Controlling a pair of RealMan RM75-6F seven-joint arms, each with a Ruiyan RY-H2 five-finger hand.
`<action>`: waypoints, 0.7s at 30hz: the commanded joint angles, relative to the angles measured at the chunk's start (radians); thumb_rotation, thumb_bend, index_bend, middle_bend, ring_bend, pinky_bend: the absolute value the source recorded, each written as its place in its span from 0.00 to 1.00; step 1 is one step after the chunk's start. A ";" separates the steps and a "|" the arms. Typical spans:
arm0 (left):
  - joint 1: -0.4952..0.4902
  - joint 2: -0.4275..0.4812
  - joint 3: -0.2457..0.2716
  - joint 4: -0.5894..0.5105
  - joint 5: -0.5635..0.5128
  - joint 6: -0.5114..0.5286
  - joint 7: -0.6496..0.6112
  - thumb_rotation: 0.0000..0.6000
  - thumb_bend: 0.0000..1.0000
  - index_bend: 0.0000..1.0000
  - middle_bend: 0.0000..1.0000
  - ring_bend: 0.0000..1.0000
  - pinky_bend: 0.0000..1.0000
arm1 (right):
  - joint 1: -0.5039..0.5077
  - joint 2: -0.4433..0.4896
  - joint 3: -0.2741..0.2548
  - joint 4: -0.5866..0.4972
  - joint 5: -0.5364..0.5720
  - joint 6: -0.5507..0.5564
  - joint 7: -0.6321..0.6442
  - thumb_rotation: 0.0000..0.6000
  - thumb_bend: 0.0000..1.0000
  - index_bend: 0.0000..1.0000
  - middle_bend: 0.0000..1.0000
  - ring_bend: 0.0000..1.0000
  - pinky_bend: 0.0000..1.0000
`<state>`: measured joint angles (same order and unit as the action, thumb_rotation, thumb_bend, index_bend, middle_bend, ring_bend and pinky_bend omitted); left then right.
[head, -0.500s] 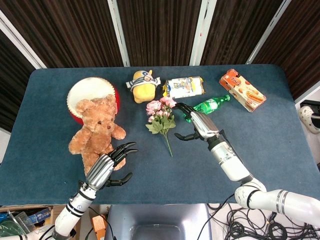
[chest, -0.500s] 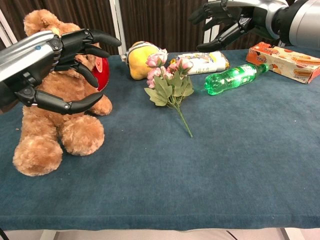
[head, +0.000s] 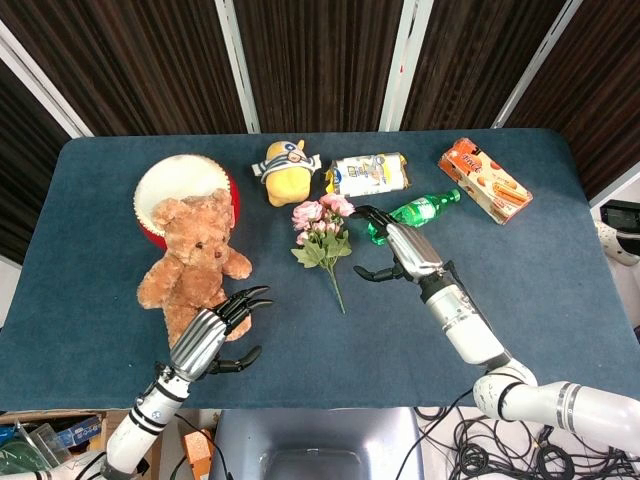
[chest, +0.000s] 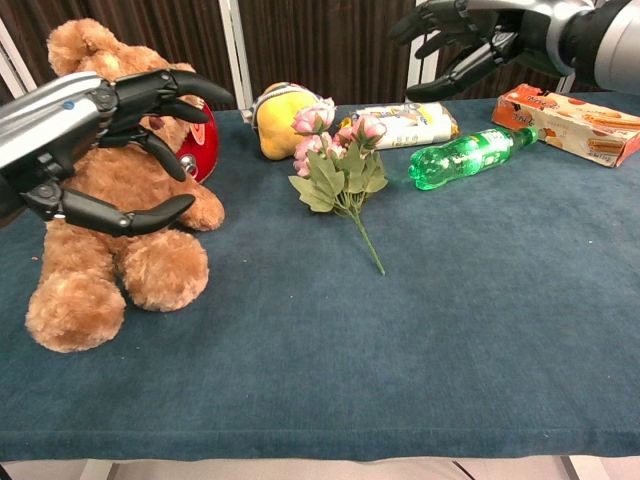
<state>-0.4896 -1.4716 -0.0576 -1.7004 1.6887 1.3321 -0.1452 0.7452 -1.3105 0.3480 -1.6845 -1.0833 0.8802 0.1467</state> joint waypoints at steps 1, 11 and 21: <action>0.048 0.053 0.025 -0.022 -0.005 0.049 0.050 1.00 0.35 0.21 0.12 0.14 0.40 | -0.061 0.049 -0.033 -0.044 -0.070 0.075 0.001 1.00 0.18 0.21 0.11 0.11 0.32; 0.218 0.158 0.036 -0.108 -0.092 0.232 0.278 1.00 0.35 0.24 0.10 0.11 0.30 | -0.295 0.243 -0.235 -0.112 -0.315 0.292 -0.048 1.00 0.18 0.22 0.11 0.11 0.25; 0.311 0.086 -0.033 -0.090 -0.205 0.352 0.421 1.00 0.35 0.28 0.06 0.06 0.26 | -0.511 0.367 -0.421 -0.055 -0.474 0.464 0.019 1.00 0.18 0.24 0.11 0.11 0.23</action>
<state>-0.1957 -1.3614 -0.0705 -1.7905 1.5198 1.6721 0.2522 0.2549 -0.9603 -0.0537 -1.7499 -1.5409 1.3270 0.1576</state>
